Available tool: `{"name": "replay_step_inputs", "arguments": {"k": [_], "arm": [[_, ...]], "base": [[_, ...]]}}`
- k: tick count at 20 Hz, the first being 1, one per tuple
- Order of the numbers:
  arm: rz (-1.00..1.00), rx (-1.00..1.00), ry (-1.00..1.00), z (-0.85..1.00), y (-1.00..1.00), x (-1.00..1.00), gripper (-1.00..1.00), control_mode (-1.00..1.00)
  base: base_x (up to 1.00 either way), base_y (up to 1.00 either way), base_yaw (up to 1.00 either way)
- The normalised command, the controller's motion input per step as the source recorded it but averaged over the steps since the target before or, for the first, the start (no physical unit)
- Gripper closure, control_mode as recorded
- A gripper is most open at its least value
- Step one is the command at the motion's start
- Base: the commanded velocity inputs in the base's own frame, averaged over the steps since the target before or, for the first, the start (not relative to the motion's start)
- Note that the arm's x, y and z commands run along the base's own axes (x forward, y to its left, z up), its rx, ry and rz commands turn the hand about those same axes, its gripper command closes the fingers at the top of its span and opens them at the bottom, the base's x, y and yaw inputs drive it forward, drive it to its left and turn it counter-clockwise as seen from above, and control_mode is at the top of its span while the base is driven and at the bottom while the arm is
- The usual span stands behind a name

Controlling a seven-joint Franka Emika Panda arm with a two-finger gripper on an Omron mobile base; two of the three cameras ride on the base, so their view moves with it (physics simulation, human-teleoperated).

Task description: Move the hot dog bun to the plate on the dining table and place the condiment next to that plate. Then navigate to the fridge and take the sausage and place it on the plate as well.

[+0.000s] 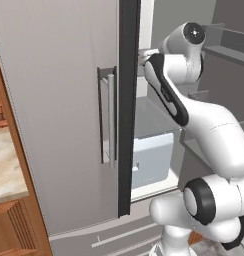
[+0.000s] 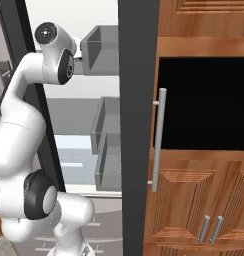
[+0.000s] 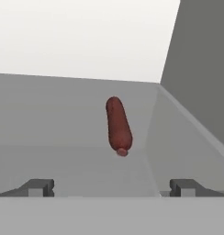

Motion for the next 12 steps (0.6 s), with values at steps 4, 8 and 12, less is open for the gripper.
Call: {"name": "replay_step_inputs", "arguments": {"k": [4, 8, 12], "arm": [[0.0, 0.0, 0.0, -0.04, 0.0, 0.57, -1.0, -1.0], [0.0, 0.0, 0.0, -0.1, 0.0, 0.46, -1.0, -1.0], [0.0, 0.0, 0.0, -0.11, 0.0, 0.46, -1.0, -1.0]], "base": [[0.0, 0.0, 0.0], [0.0, 0.0, 0.0], [0.0, 0.0, 0.0]]}}
